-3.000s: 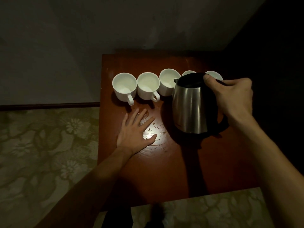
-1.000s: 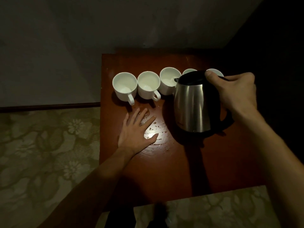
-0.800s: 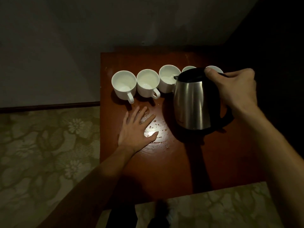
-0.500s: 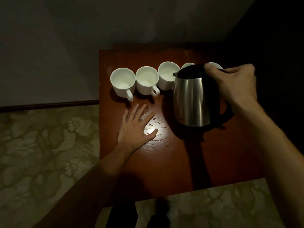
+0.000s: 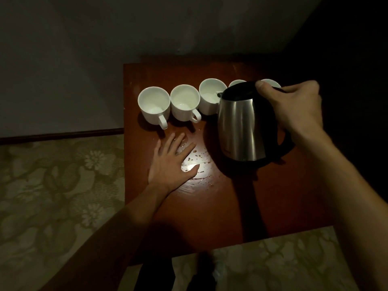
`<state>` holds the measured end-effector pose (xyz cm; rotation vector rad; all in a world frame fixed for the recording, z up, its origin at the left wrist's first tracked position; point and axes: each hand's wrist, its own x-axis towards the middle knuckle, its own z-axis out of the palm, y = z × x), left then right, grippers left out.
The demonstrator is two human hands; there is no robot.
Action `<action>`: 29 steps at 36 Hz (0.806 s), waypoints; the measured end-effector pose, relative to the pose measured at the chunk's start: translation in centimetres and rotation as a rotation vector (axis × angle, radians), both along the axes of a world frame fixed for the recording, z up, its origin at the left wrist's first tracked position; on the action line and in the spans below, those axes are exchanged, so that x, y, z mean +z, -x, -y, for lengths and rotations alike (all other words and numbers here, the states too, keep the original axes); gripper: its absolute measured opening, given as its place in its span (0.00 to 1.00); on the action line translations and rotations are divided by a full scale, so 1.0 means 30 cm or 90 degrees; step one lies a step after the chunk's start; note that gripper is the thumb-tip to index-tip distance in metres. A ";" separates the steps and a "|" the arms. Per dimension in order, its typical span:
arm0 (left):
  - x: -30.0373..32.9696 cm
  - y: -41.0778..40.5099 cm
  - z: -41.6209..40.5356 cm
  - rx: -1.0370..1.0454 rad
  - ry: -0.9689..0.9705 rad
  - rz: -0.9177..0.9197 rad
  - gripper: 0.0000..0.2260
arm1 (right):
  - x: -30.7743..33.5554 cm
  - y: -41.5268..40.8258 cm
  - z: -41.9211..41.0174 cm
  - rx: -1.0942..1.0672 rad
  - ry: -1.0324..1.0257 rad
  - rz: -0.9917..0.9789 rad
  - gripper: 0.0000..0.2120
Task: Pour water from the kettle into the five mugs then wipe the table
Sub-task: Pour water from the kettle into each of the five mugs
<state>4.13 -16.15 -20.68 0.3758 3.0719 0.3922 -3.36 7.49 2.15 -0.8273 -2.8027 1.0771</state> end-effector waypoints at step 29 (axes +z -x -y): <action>0.005 -0.002 0.000 0.003 -0.022 -0.019 0.32 | 0.005 0.009 -0.001 -0.008 -0.007 -0.020 0.42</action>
